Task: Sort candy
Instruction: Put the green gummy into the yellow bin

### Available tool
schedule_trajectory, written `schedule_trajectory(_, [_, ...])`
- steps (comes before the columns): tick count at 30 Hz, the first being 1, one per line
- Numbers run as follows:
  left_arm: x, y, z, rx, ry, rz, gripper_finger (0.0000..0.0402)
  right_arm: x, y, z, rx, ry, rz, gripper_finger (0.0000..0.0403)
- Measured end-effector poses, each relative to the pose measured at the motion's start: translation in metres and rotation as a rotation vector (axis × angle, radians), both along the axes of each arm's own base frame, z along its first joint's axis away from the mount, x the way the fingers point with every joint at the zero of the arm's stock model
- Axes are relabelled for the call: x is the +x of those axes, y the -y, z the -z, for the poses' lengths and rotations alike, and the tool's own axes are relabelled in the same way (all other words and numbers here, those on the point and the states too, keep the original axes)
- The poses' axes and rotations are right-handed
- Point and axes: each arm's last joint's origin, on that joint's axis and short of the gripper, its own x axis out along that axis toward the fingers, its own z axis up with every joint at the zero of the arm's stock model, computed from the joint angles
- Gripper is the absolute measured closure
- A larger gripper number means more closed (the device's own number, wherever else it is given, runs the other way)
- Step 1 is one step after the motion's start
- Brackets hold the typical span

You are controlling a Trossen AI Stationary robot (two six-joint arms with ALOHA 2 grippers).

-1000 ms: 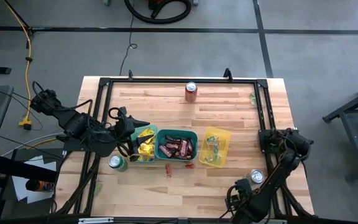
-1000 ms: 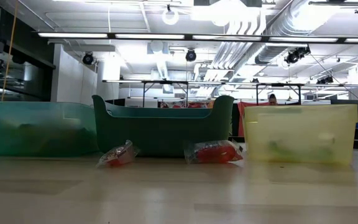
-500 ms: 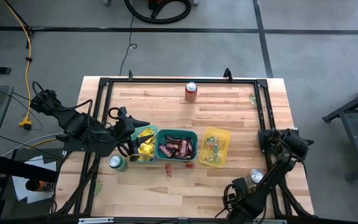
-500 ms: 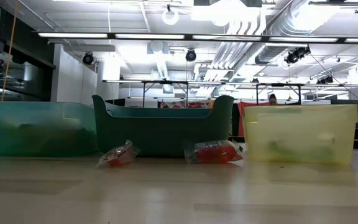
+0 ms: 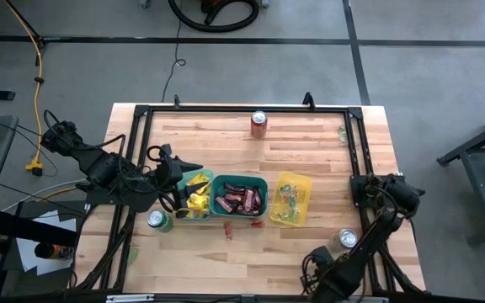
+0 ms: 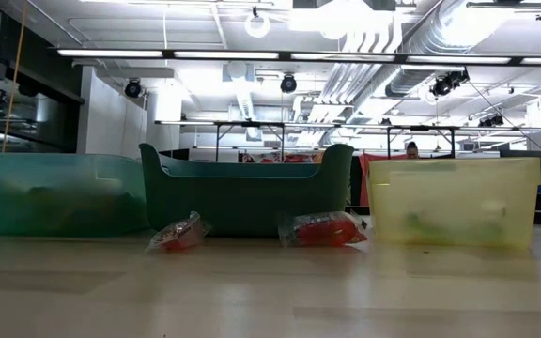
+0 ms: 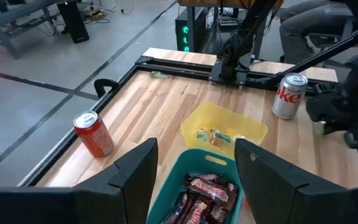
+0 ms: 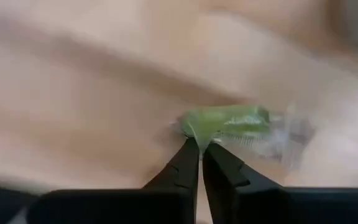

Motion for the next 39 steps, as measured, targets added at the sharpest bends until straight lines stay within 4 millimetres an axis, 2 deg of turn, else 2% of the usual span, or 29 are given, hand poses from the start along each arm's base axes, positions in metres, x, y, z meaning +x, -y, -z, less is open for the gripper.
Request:
schedule_trajectory(4, [-0.001, -0.001, -0.001, 0.002, 0.002, -0.003, 0.02, -0.002, -0.005, -0.021, 0.049, 0.114, -0.114, 0.0398])
schedule_trajectory(9, [-0.002, -0.002, -0.002, 0.001, 0.007, -0.006, 0.02, 0.004, -0.004, -0.08, 0.036, 0.486, -0.435, 0.04])
schedule_trajectory(13, [-0.002, -0.002, -0.002, 0.001, 0.008, -0.006, 0.02, 0.016, 0.024, -0.119, -0.133, 0.704, -0.539, 0.0401])
schedule_trajectory(17, [-0.002, -0.002, -0.002, -0.005, 0.011, -0.008, 0.02, 0.033, 0.066, -0.134, -0.283, 0.664, -0.561, 0.0402])
schedule_trajectory(20, [-0.002, -0.001, -0.002, -0.011, 0.019, -0.009, 0.02, 0.047, 0.098, -0.133, -0.358, 0.536, -0.602, 0.0402])
schedule_trajectory(22, [-0.001, -0.001, -0.003, -0.017, 0.024, -0.01, 0.02, 0.056, 0.119, -0.125, -0.348, 0.433, -0.633, 0.0402])
schedule_trajectory(26, [0.0, -0.001, -0.005, -0.045, 0.05, -0.016, 0.02, 0.065, 0.158, -0.093, -0.226, 0.244, -0.692, 0.0402])
schedule_trajectory(28, [0.0, 0.0, -0.005, -0.054, 0.062, -0.016, 0.02, 0.066, 0.174, -0.075, -0.168, 0.207, -0.722, 0.0403])
schedule_trajectory(30, [0.0, 0.0, -0.006, -0.063, 0.072, -0.017, 0.02, 0.064, 0.187, -0.065, -0.146, 0.215, -0.727, 0.0403])
schedule_trajectory(32, [0.0, 0.0, -0.006, -0.066, 0.074, -0.018, 0.02, 0.062, 0.196, -0.062, -0.148, 0.289, -0.706, 0.0403])
schedule_trajectory(36, [0.0, 0.0, -0.006, -0.072, 0.077, -0.021, 0.02, 0.052, 0.209, -0.065, -0.15, 0.444, -0.647, 0.0403])
schedule_trajectory(39, [0.001, 0.0, -0.006, -0.087, 0.086, -0.032, 0.02, 0.039, 0.216, -0.072, -0.147, 0.465, -0.598, 0.0403])
